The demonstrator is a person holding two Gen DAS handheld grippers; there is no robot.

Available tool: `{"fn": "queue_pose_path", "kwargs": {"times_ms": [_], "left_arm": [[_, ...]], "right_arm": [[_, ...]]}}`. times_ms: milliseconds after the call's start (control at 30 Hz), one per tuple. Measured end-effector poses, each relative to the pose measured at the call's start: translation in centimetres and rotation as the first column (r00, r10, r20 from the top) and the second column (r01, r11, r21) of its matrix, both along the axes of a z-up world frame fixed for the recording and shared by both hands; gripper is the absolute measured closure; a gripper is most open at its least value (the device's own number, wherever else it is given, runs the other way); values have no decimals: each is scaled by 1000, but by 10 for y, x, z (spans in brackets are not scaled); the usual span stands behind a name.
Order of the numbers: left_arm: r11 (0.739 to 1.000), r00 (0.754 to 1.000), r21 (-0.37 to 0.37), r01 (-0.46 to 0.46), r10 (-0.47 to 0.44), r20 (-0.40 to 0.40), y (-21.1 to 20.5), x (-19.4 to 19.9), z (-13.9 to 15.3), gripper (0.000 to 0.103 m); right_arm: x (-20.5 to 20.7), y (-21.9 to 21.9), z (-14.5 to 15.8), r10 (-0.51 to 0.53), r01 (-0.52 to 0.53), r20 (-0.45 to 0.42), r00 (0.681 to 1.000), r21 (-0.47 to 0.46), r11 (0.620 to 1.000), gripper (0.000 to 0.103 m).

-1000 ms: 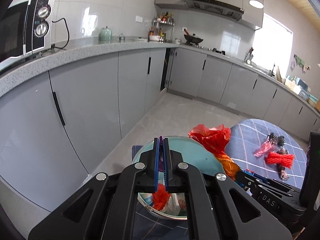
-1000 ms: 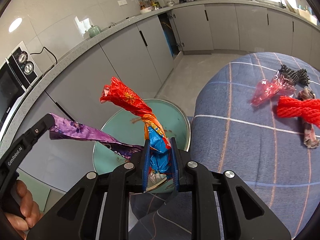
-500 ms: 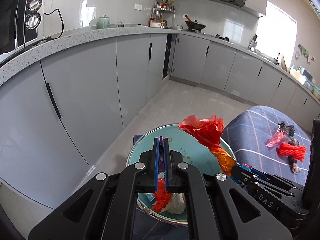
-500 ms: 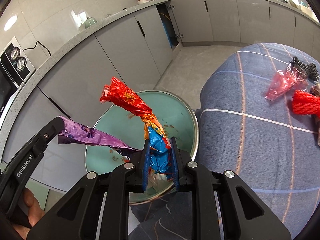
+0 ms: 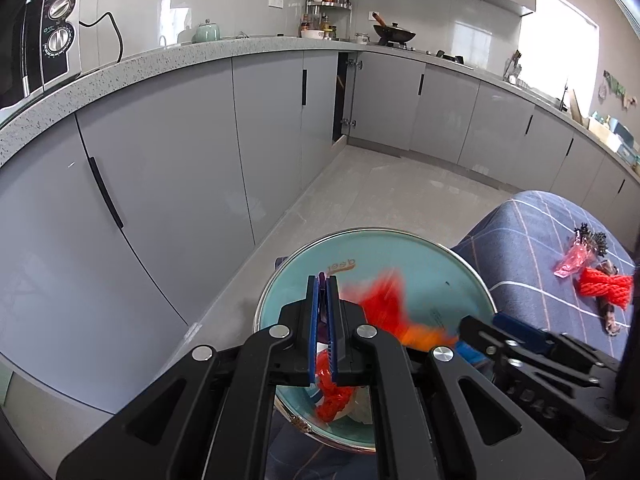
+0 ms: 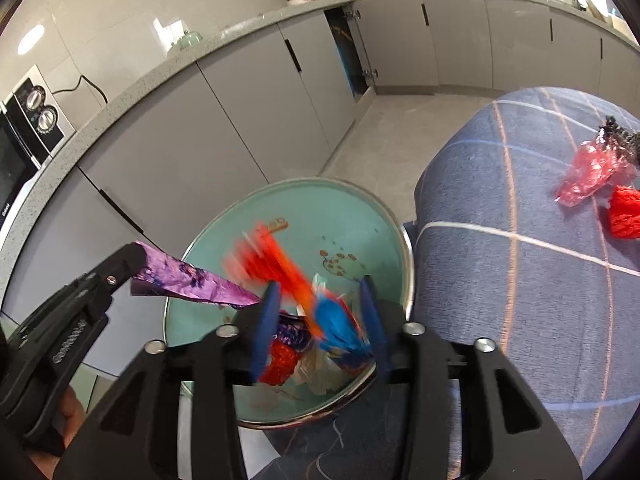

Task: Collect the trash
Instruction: 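Carry the purple wrapper and candy wrapper over the teal bucket and open both tools, then move both tools back toward the red mesh net and plaid cloth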

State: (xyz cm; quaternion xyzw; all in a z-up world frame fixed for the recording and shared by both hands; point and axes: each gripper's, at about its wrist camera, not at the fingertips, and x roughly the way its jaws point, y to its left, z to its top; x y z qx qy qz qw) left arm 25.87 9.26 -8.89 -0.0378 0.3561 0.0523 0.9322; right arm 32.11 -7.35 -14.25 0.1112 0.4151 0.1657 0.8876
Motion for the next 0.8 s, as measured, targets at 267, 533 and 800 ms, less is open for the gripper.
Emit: {"fn": "queue_pose_path", "kwargs": {"times_ms": [267, 533, 800], "left_arm": [[1000, 1000, 14, -4, 5, -13, -4, -4, -2, 85], [996, 999, 75, -41, 40, 18, -17, -14, 11, 28], [996, 999, 74, -50, 48, 20, -34, -24, 18, 7]], "right_arm": [[-24, -29, 16, -46, 46, 51, 998, -4, 999, 60], [-43, -55, 31, -89, 90, 83, 993, -1, 996, 57], [-59, -81, 36, -146, 146, 96, 985, 1, 989, 45]]}}
